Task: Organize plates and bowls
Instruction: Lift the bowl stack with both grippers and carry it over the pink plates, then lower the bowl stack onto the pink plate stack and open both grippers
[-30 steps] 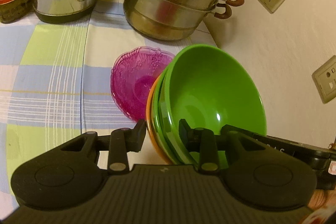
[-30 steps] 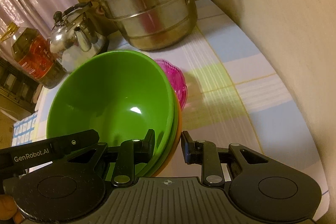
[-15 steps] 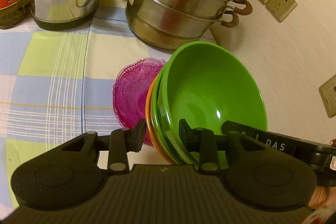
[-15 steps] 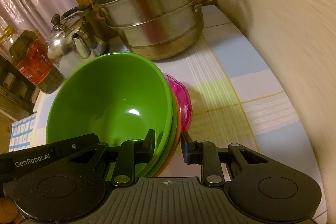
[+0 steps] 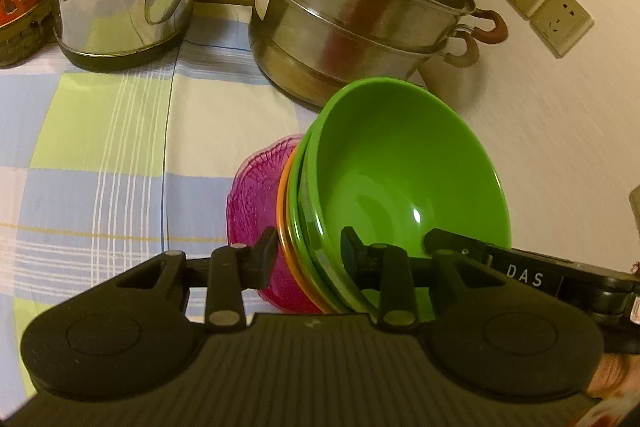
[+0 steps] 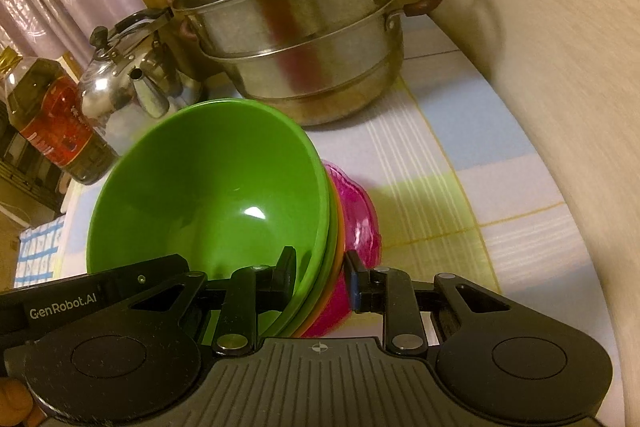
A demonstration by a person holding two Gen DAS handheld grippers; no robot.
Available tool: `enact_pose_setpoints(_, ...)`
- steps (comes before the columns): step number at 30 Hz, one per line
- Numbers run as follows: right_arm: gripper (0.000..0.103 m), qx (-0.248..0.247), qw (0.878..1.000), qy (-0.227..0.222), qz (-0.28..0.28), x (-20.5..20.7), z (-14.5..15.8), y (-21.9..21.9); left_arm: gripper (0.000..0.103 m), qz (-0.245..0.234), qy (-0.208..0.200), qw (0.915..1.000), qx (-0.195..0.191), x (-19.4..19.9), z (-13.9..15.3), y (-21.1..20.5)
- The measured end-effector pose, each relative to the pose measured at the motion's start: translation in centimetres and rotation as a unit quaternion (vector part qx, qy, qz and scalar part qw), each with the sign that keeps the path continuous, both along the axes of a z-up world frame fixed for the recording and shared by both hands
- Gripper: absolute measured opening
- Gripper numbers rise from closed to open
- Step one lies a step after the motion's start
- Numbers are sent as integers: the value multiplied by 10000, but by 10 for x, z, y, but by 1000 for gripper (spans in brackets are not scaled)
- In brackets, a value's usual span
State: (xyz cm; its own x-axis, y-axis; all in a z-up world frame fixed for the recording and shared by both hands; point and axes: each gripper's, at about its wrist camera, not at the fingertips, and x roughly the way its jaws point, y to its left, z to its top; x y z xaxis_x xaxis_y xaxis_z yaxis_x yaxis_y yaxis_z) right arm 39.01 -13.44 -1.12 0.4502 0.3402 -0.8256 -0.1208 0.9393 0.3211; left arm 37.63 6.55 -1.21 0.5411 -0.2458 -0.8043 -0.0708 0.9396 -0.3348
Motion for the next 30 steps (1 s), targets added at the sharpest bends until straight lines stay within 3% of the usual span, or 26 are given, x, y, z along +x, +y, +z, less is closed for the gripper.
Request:
enact_pose_setpoints(19,25,-13,9994,338,17,35,-44,9,29,33,263,9996,98,31,-43,8)
enact_pose_setpoints(30,25,82,9991,420,-19,40,-59,5,31,34,200,9997,127,35,-49,6)
